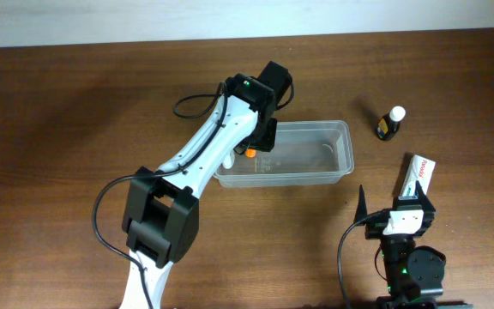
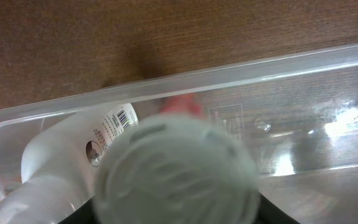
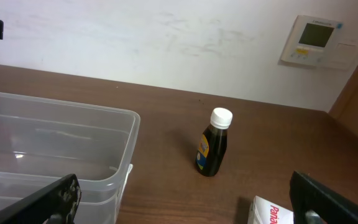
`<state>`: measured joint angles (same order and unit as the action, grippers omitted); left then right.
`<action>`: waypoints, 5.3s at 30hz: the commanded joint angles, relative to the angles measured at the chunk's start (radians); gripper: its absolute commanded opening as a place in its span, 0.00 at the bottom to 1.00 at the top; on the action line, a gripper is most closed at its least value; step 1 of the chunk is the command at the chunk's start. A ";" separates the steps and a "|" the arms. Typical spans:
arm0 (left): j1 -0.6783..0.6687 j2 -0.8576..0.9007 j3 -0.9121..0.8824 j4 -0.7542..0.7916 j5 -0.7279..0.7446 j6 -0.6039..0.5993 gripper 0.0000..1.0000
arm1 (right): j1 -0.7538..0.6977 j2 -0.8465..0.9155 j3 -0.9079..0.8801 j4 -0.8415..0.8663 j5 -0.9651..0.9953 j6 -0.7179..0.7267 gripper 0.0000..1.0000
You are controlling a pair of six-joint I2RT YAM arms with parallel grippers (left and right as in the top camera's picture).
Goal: Pack container
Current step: 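Lower the orange tube upright into the container beside the bottle, then open the left gripper and withdraw from the container, then move the left gripper down over the gold-lidded jar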
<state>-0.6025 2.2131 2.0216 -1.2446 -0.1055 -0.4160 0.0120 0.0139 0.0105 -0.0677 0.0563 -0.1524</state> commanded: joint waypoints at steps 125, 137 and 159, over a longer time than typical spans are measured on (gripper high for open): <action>0.341 -0.441 -0.715 0.351 0.061 0.155 0.93 | 0.008 -0.007 -0.005 -0.008 0.016 0.015 0.98; 0.341 -0.434 -0.771 0.398 0.064 0.156 0.96 | 0.008 -0.007 -0.005 -0.008 0.016 0.016 0.98; 0.345 -0.298 -0.785 0.462 0.037 0.156 0.90 | 0.008 -0.007 -0.005 -0.008 0.016 0.016 0.99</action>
<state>-0.2607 1.9011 1.2461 -0.7868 -0.0570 -0.2550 0.0120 0.0139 0.0105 -0.0677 0.0563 -0.1524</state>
